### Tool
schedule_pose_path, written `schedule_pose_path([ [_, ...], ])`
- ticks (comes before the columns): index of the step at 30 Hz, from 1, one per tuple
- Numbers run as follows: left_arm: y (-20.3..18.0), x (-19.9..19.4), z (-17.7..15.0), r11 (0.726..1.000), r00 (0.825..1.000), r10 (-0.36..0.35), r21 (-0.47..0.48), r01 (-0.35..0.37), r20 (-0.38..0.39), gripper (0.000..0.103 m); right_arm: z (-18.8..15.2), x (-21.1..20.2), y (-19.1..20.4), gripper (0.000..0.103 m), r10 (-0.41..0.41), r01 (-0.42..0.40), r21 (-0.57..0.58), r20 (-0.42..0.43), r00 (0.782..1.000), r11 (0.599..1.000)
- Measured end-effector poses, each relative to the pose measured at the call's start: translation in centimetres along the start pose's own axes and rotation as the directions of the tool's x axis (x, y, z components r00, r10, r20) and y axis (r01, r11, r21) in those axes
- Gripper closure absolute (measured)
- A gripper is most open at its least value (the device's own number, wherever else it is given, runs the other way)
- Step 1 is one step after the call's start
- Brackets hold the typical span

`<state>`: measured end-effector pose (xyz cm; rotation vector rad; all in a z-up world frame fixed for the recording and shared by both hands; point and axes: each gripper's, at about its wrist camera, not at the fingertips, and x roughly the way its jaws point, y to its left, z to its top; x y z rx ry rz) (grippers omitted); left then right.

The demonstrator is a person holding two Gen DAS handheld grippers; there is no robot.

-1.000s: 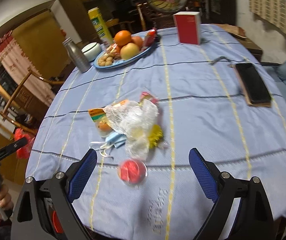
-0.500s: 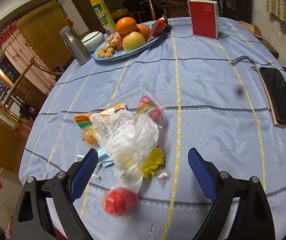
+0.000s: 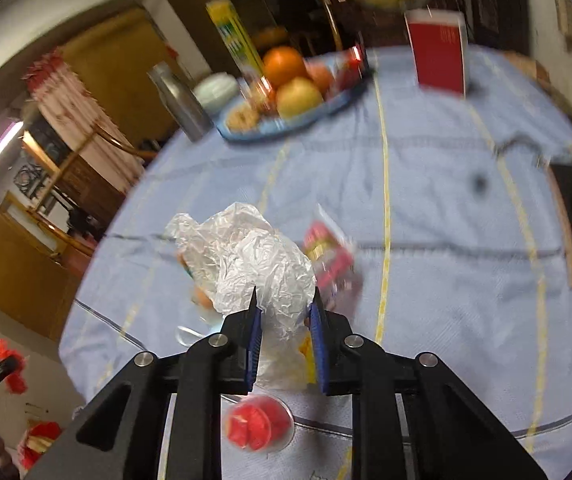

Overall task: Collect trash
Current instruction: 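Carry the red net and clear bag toward the red basket with both grippers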

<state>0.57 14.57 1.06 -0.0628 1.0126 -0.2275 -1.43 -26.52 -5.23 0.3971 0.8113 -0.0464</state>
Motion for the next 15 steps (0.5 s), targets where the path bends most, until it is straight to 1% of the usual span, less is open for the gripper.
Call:
schedule_pose_path([
  [4,-3.5,1.7,1.8,0.992,0.996,-0.084,0.090,0.085,-0.007,0.072,1.0,-5.0,-0.2,0.081,-0.013,0.013,0.008,0.102,0.995,1.000],
  [7,-6.5,2.9,2.9,0.975,0.988,-0.153,0.163,0.154,-0.018,0.072,0.7,-8.6,-1.1,0.081,-0.048,0.042,0.039,0.158,0.986,0.998],
  [10,-9.8,3.8,3.8,0.946,0.976,-0.216,0.239,0.219,-0.039,0.072,-0.4,-11.1,-2.0,0.081,-0.096,0.084,0.077,0.181,0.979,0.993],
  [15,-14.8,5.0,4.5,0.887,0.948,-0.305,0.336,0.317,-0.090,0.072,-3.2,-13.5,-3.7,0.080,-0.175,0.149,0.149,0.182,0.968,0.978],
])
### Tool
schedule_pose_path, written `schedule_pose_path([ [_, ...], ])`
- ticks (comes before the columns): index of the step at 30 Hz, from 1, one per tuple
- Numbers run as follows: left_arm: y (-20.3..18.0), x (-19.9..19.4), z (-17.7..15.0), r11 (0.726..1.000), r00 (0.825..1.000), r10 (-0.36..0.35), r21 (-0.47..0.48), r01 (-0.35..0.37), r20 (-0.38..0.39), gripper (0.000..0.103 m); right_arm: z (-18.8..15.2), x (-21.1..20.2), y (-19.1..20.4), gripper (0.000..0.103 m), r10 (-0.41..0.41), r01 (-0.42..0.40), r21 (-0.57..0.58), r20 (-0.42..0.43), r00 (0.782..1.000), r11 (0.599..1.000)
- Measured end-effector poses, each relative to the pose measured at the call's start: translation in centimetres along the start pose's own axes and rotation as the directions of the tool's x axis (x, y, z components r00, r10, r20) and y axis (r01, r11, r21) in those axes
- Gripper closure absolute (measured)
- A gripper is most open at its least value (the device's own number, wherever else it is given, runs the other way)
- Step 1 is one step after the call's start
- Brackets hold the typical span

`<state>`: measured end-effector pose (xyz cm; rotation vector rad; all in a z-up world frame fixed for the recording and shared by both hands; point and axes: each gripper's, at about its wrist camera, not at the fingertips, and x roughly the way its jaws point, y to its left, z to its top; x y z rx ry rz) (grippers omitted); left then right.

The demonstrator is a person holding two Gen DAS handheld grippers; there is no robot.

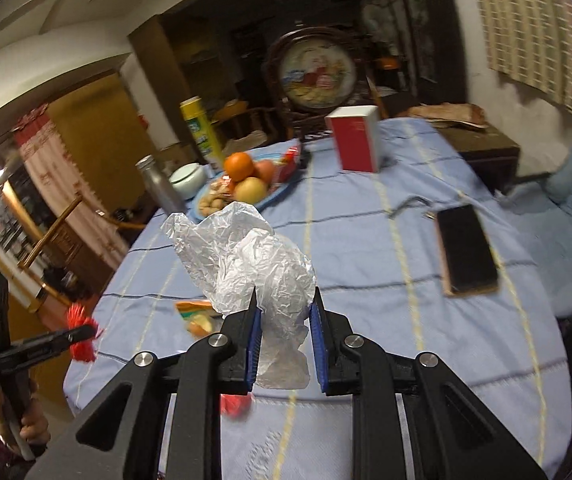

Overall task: Collect trash
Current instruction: 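Carry the red net and clear bag toward the red basket with both grippers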

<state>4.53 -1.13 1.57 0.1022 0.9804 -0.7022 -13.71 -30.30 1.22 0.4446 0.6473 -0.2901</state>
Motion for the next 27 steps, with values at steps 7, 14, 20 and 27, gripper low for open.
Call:
schedule_pose_path([
  [7,-3.2,1.4,1.3,0.994,0.998,-0.062,0.086,0.063,-0.007,0.072,-2.3,-1.4,-2.1,0.080,-0.041,0.042,0.053,-0.016,0.999,0.998],
  [14,-2.3,0.4,0.6,0.999,0.999,-0.023,0.031,0.022,0.023,0.072,-1.7,-0.8,-1.1,0.080,0.010,-0.010,0.001,-0.021,1.000,1.000],
  [20,1.8,-2.5,-1.8,0.989,0.993,0.101,-0.117,-0.094,0.057,0.072,-0.6,2.3,2.9,0.080,0.130,-0.141,-0.114,-0.095,0.987,0.983],
  [27,7.4,-7.6,-7.4,0.903,0.958,0.282,-0.352,-0.247,0.052,0.072,-0.4,5.8,10.4,0.080,0.292,-0.347,-0.257,-0.230,0.928,0.902],
])
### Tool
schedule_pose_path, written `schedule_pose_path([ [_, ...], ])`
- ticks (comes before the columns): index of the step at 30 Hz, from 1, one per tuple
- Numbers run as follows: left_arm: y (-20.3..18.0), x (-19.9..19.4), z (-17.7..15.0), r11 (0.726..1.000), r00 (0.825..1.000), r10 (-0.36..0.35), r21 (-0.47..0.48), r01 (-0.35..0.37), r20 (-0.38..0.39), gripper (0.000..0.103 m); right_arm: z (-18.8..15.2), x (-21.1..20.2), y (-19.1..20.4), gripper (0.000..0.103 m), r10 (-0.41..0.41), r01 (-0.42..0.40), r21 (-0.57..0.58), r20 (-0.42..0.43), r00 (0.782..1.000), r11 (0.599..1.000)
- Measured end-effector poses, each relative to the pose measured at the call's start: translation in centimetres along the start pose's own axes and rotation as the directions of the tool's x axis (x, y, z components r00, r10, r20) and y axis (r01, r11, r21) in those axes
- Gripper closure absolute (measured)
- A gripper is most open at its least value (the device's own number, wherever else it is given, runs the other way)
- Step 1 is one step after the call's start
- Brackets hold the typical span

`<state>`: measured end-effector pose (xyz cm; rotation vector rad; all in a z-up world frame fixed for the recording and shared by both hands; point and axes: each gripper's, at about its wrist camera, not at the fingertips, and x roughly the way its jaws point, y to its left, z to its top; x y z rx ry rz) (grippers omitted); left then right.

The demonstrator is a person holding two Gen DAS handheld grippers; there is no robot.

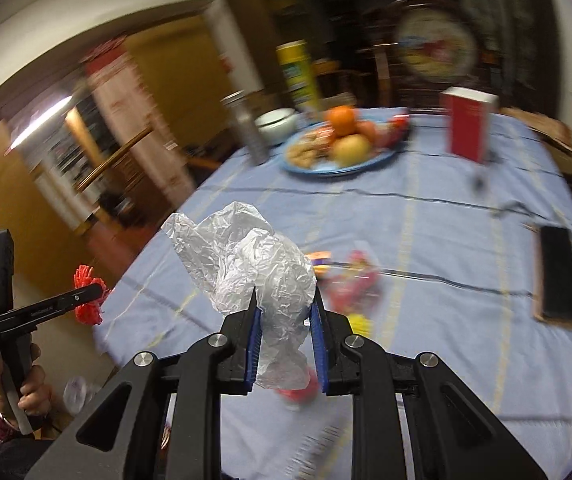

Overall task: Collect trash
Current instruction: 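Carry the red net and clear bag toward the red basket with both grippers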

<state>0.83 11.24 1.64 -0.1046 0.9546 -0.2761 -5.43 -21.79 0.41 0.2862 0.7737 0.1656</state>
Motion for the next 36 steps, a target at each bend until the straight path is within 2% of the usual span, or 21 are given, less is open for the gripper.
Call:
schedule_pose_path([
  [4,4.2,-2.6,-2.5,0.986,0.994,0.105,-0.134,-0.102,0.011,0.072,0.7,3.1,4.1,0.080,0.118,-0.125,-0.098,-0.079,0.990,0.987],
  [7,7.1,-4.8,-4.8,0.958,0.984,0.176,-0.231,-0.170,0.008,0.072,0.8,4.7,6.8,0.080,0.180,-0.199,-0.150,-0.133,0.975,0.968],
  [10,9.7,-6.6,-7.3,0.921,0.972,0.235,-0.319,-0.226,-0.008,0.072,0.5,6.1,10.1,0.080,0.244,-0.281,-0.208,-0.186,0.952,0.937],
  [15,13.7,-9.0,-10.9,0.854,0.950,0.310,-0.428,-0.296,-0.037,0.072,-0.3,7.3,13.7,0.080,0.301,-0.359,-0.252,-0.241,0.923,0.899],
  [20,17.1,-10.2,-13.6,0.792,0.938,0.343,-0.519,-0.322,-0.060,0.072,-0.4,7.7,17.1,0.080,0.311,-0.391,-0.313,-0.277,0.909,0.865],
  [24,19.4,-9.9,-15.4,0.755,0.939,0.337,-0.576,-0.315,-0.072,0.072,0.0,8.6,19.2,0.080,0.292,-0.397,-0.359,-0.311,0.904,0.845],
  [30,21.9,-8.1,-17.2,0.717,0.944,0.313,-0.626,-0.307,-0.105,0.071,0.2,9.4,22.0,0.080,0.267,-0.401,-0.413,-0.345,0.900,0.818],
  [32,22.6,-7.5,-17.4,0.706,0.942,0.312,-0.633,-0.317,-0.124,0.066,0.1,9.7,22.6,0.080,0.263,-0.403,-0.422,-0.351,0.899,0.812],
  [34,23.2,-7.0,-17.4,0.693,0.938,0.313,-0.640,-0.332,-0.147,0.047,0.1,9.7,23.2,0.080,0.263,-0.406,-0.430,-0.354,0.898,0.806],
  [36,23.7,-7.1,-17.3,0.676,0.934,0.322,-0.654,-0.340,-0.152,0.035,0.1,9.8,23.5,0.080,0.261,-0.406,-0.435,-0.355,0.898,0.804],
])
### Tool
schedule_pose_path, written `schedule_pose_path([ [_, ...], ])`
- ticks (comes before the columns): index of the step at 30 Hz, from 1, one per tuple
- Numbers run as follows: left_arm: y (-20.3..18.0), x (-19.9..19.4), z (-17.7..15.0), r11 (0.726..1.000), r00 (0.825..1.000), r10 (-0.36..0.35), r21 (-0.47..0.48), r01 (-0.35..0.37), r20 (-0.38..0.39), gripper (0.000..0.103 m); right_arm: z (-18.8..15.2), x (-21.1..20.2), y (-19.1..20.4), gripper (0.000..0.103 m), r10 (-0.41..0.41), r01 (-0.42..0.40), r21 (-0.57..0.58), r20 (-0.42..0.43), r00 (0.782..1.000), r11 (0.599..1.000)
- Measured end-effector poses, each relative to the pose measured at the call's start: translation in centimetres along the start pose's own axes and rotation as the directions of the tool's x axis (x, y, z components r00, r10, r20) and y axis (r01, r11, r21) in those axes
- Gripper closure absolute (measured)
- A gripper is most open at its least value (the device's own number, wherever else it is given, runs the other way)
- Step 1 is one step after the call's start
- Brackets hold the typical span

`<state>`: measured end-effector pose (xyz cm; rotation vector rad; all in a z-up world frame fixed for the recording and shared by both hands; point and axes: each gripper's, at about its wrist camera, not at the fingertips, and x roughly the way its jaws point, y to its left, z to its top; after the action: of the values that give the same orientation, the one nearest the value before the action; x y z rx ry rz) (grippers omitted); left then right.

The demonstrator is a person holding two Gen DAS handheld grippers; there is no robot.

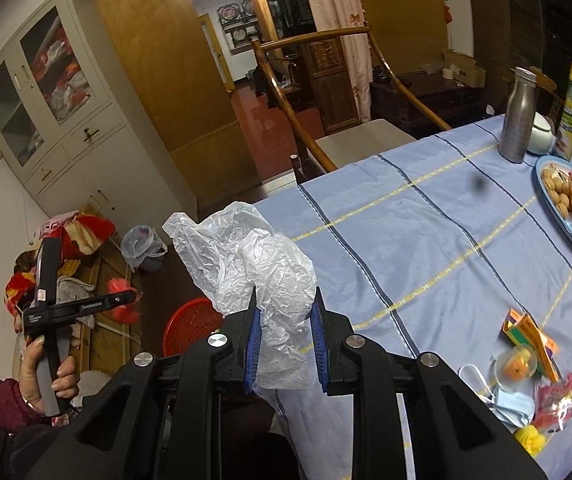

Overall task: Collect trash
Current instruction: 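Carry the red net and clear bag toward the red basket with both grippers, then open both grippers over the red basket to drop the net and bag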

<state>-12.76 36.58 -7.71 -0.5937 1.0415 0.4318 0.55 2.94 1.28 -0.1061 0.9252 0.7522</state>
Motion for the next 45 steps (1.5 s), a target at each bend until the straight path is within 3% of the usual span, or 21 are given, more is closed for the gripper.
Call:
schedule_pose_path([
  [3,0.3,-0.4,0.6,1.000,1.000,0.001,-0.017,-0.001,0.010,0.025,0.1,0.2,0.0,0.079,0.004,-0.004,0.003,-0.003,1.000,1.000],
  [9,0.5,-1.8,1.0,0.999,0.998,0.035,-0.013,-0.034,0.044,0.023,0.1,0.8,0.0,0.079,0.035,-0.034,0.015,-0.009,0.999,0.999],
  [18,3.7,-3.6,-0.5,0.989,0.992,0.114,-0.096,-0.109,0.053,0.021,0.0,3.4,2.8,0.078,0.135,-0.139,-0.046,-0.076,0.988,0.989],
  [26,7.4,-5.3,-3.0,0.969,0.981,0.190,-0.166,-0.181,0.037,0.021,-0.1,9.0,9.1,0.077,0.224,-0.262,-0.166,-0.215,0.951,0.951],
  [34,10.8,-5.1,-5.0,0.952,0.978,0.210,-0.225,-0.208,-0.014,0.021,-1.5,17.2,16.1,0.076,0.215,-0.318,-0.268,-0.353,0.911,0.909],
  [39,12.2,-4.3,-5.0,0.952,0.978,0.205,-0.229,-0.205,-0.023,0.021,-2.9,22.6,18.7,0.064,0.169,-0.309,-0.311,-0.404,0.899,0.899],
  [41,12.5,-4.1,-4.8,0.953,0.978,0.206,-0.224,-0.206,-0.023,0.021,-3.4,24.4,19.0,0.049,0.152,-0.298,-0.304,-0.423,0.893,0.905],
  [43,12.6,-4.0,-4.7,0.953,0.978,0.207,-0.220,-0.207,-0.020,0.021,-3.4,25.2,19.1,0.048,0.153,-0.295,-0.281,-0.435,0.887,0.913],
  [45,12.6,-4.1,-4.6,0.956,0.979,0.201,-0.215,-0.200,-0.015,0.021,-2.8,24.6,18.8,0.047,0.162,-0.287,-0.267,-0.409,0.898,0.920],
])
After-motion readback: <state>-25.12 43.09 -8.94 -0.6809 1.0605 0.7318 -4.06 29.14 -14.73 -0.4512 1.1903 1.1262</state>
